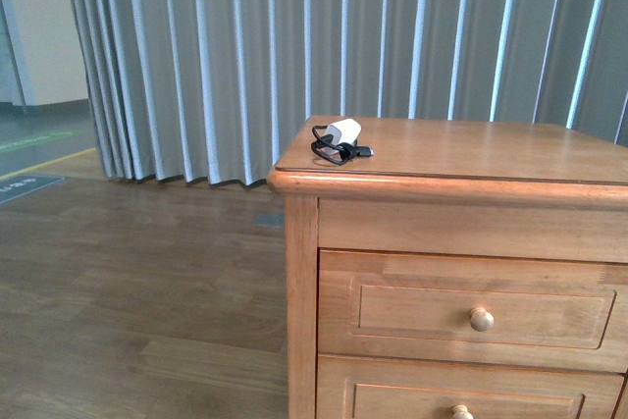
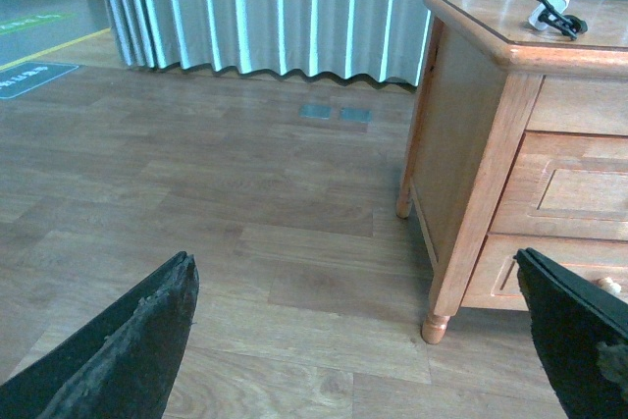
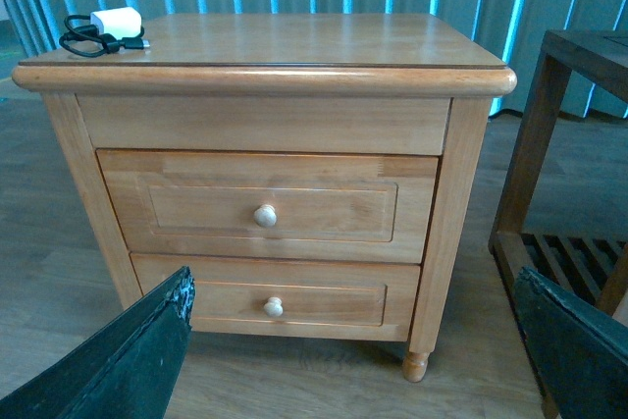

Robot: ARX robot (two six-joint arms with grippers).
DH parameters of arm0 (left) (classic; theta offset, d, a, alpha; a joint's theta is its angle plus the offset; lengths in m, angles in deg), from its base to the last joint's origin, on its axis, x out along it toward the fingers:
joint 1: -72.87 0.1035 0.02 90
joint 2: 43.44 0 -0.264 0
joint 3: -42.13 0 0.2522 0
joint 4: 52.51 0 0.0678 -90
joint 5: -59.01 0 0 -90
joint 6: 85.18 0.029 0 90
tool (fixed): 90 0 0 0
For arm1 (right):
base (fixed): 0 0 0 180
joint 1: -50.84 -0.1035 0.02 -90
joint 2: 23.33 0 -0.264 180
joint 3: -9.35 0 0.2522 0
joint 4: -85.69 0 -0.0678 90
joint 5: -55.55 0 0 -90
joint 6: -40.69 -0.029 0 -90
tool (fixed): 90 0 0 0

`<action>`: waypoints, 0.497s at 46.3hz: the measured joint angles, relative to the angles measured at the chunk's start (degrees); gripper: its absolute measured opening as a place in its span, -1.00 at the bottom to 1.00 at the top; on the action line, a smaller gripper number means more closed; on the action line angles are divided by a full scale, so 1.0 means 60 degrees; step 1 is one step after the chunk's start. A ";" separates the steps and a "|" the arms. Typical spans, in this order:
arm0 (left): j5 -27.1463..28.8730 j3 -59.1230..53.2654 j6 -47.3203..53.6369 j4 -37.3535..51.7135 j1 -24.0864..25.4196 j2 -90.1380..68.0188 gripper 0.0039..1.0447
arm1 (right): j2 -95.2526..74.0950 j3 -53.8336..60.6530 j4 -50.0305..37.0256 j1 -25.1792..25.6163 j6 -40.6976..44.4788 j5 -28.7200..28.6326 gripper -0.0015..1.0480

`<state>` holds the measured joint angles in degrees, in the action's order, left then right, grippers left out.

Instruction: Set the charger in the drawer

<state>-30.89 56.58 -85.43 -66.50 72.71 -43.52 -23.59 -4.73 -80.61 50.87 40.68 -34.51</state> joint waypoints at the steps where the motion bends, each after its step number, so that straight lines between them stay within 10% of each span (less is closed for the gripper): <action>1: 0.0000 0.0000 0.0000 0.0000 0.0000 0.0000 0.89 | 0.0000 0.0000 0.0000 0.0000 0.0000 0.0000 0.84; 23: 0.0000 0.0000 0.0000 0.0000 0.0000 0.0000 0.89 | 0.0000 0.0000 0.0000 0.0000 0.0000 0.0000 0.84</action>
<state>-30.89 56.58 -85.43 -66.50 72.71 -43.52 -23.59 -4.73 -80.61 50.87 40.68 -34.51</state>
